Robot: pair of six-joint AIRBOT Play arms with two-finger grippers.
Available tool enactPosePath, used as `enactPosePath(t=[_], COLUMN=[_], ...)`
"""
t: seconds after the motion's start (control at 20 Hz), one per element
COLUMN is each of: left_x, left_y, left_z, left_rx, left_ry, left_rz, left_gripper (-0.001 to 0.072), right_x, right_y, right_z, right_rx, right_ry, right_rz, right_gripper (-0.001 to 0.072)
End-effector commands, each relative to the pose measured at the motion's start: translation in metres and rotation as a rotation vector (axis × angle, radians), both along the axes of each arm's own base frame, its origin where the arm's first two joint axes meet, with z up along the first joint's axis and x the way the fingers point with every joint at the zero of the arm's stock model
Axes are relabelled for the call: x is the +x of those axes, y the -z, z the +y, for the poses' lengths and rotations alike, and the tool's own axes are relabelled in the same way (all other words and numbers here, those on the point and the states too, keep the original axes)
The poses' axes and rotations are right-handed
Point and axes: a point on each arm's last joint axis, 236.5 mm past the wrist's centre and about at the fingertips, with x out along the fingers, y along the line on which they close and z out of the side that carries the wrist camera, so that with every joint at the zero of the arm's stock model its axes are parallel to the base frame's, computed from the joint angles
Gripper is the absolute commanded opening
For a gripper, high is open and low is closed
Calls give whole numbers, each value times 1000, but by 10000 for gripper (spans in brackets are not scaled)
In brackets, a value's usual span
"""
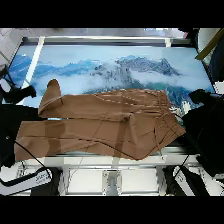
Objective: Fold the clothes and pants, and hang the long-sleeved shirts on hangers.
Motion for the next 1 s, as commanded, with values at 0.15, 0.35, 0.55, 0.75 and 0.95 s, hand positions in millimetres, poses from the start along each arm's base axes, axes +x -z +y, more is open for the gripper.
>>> enactPosePath(t=[0.15,0.35,0.55,0.75,0.95], left_x=[-9,-13,-7,13,24], left_y=[35,89,117,112,105], left_z=[-116,-132,-112,-82,-70], left_rx=[-39,108,247,377,432], left_ry=[544,717,643,525,500], left_rz=[247,432,515,466,434], left_gripper=[707,711,705,704,679], right_x=[3,4,4,5,5], right_y=[3,6,8,8,8], right_z=[-2,-3,-3,-3,-3], right_rx=[4,4,6,7,8], right_ry=[6,3,3,3,3], right_rz=[1,9,17,16,16], right_gripper=[454,454,454,454,454])
